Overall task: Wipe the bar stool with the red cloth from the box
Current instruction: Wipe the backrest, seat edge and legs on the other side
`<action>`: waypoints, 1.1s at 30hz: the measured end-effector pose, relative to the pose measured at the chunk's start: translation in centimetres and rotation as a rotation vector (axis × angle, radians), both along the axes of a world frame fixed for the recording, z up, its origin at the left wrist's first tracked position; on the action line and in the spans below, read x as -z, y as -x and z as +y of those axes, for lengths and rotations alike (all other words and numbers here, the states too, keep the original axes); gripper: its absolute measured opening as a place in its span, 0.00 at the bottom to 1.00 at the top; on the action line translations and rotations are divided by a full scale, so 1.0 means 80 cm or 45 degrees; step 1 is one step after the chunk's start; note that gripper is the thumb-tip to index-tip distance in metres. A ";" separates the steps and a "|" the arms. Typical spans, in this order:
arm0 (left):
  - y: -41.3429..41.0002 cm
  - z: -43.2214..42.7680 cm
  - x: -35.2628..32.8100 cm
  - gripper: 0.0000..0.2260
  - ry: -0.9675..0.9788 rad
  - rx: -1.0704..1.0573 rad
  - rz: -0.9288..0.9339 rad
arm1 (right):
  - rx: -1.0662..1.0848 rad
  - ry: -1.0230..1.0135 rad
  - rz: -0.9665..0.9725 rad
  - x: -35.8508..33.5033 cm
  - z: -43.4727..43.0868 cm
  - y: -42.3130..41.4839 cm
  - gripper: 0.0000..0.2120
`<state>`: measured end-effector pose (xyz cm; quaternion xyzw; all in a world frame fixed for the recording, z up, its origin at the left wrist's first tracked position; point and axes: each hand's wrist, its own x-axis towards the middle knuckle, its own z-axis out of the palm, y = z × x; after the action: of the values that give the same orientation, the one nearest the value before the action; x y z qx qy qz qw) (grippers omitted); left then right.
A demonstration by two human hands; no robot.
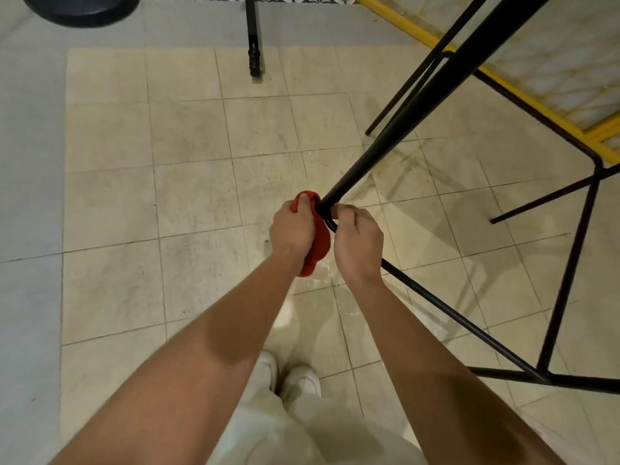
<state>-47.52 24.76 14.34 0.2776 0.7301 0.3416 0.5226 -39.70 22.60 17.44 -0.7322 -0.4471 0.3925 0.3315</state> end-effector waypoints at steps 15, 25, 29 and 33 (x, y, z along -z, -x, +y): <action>0.041 0.056 -0.027 0.16 0.081 0.957 0.149 | -0.014 -0.058 -0.005 0.006 -0.004 -0.008 0.18; 0.025 0.023 0.006 0.16 -0.087 0.377 0.071 | -0.008 -0.068 -0.009 0.008 -0.005 -0.007 0.21; 0.011 -0.004 -0.003 0.14 -0.271 0.088 -0.172 | -0.025 -0.029 0.033 0.005 -0.004 -0.009 0.21; -0.006 -0.020 0.013 0.14 -0.186 -0.117 -0.204 | -0.079 0.005 0.088 -0.002 -0.007 -0.014 0.20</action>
<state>-47.02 23.17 13.32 0.2529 0.6710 0.4389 0.5414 -38.60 22.05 17.60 -0.7046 -0.4573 0.4284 0.3329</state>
